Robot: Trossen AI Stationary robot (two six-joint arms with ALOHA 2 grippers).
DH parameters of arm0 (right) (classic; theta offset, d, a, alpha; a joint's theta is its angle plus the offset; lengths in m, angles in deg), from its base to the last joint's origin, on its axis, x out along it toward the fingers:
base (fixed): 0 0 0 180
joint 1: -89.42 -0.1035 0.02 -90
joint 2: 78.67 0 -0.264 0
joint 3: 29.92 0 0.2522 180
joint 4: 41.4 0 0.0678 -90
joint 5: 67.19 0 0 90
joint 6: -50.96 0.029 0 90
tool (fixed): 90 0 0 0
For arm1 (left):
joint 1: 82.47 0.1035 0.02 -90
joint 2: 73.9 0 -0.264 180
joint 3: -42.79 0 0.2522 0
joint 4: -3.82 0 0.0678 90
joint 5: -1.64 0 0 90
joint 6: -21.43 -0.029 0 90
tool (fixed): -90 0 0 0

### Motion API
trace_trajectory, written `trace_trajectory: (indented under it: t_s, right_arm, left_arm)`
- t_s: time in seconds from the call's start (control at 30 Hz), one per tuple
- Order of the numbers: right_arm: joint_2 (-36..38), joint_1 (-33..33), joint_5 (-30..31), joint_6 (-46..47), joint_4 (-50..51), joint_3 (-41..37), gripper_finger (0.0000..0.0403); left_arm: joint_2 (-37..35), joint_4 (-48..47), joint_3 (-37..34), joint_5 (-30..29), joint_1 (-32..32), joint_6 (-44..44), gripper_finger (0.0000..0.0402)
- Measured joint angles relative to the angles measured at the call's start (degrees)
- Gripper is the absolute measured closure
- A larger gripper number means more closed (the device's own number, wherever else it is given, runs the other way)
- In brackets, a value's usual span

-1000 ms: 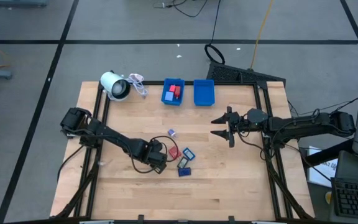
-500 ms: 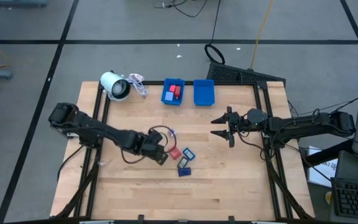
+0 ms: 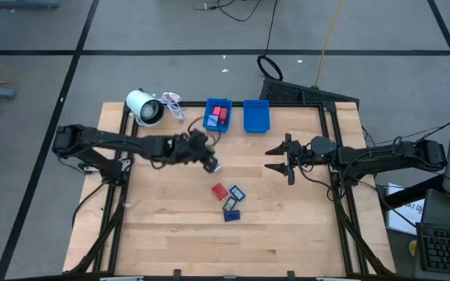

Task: Pick & Place Office items
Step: Put the green charger adapter into the left basket

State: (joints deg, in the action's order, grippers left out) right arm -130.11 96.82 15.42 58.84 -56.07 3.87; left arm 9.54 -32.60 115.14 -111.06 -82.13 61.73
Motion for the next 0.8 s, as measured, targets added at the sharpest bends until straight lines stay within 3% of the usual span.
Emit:
trace_trajectory:
  t_s: [0.47, 0.7, 0.8]
  right_arm:
    - [0.0, 0.02, 0.11, -0.07, 0.0, 0.0, 0.0181]
    - [0.0, 0.02, 0.31, -1.05, -0.01, 0.0, 0.0181]
    - [0.0, 0.02, 0.47, -1.07, -0.02, 0.0, 0.0181]
  left_arm:
    - [1.43, 20.22, 0.02, 11.27, 20.01, -16.3, 0.0267]
    - [9.45, 26.63, 0.02, 20.0, 26.59, -16.99, 0.0266]
    - [13.33, 27.8, 0.01, 21.17, 27.41, -16.2, 0.0266]
